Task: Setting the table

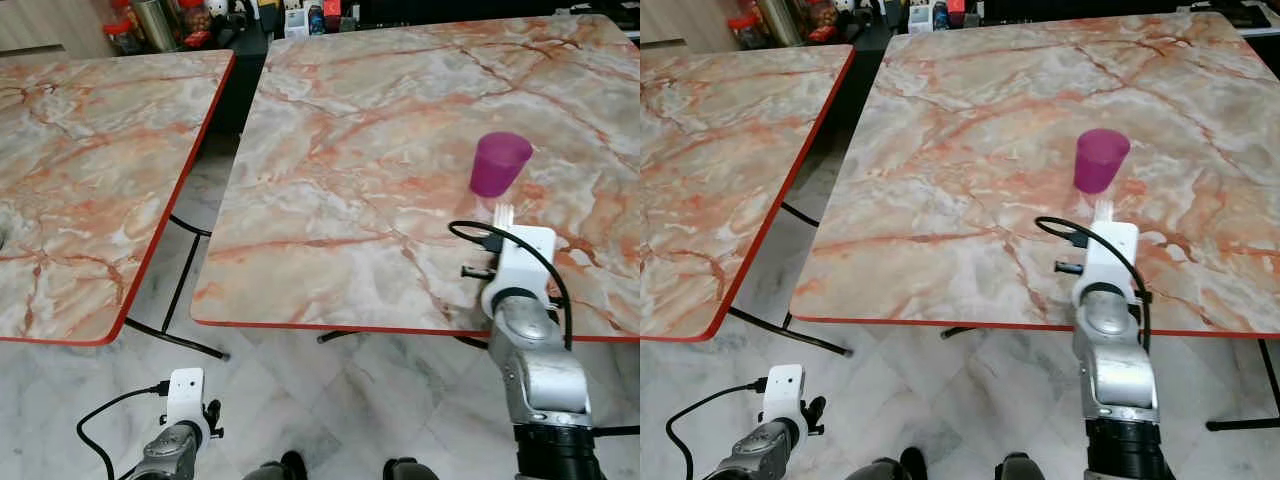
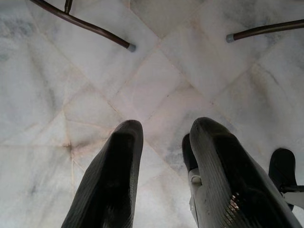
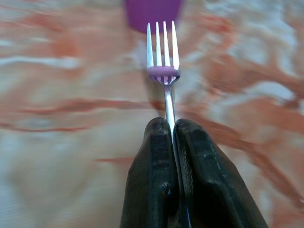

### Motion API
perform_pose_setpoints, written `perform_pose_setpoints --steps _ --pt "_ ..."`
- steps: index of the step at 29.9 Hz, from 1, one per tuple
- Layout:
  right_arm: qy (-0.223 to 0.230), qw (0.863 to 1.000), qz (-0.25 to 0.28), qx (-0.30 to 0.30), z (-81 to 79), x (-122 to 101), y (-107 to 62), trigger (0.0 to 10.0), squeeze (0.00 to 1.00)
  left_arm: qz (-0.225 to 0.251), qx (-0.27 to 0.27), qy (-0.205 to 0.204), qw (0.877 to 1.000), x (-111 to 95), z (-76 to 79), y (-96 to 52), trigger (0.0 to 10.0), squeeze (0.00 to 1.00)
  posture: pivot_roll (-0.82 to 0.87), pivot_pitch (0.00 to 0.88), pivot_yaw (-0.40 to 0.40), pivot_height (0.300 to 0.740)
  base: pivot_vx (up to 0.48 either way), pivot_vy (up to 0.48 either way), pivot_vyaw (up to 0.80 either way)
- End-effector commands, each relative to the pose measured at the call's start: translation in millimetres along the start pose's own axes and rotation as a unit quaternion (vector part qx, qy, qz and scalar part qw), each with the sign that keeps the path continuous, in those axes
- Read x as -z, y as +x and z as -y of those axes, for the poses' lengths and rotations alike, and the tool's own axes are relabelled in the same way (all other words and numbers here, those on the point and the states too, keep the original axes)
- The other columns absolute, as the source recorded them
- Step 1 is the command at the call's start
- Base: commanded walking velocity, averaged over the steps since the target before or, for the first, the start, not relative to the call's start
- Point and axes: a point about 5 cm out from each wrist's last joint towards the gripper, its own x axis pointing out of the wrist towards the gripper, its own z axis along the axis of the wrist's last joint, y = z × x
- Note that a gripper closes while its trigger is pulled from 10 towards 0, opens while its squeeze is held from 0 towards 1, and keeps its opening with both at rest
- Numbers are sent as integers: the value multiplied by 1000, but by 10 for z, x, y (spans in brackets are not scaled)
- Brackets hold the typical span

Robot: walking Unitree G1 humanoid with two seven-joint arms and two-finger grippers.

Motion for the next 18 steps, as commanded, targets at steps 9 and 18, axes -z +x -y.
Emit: perform_pose_setpoints --steps 9,18 --pt "13 995 92 -45 -218 -278 -106 10000 0 -24 -12 -11 1000 107 -92 -29 10000 0 -155 183 111 740 0 397 0" --pt "25 979 198 -47 -200 -622 -178 10000 0 -25 -13 -10 1000 105 -89 -27 10000 0 -156 172 109 740 0 480 0"
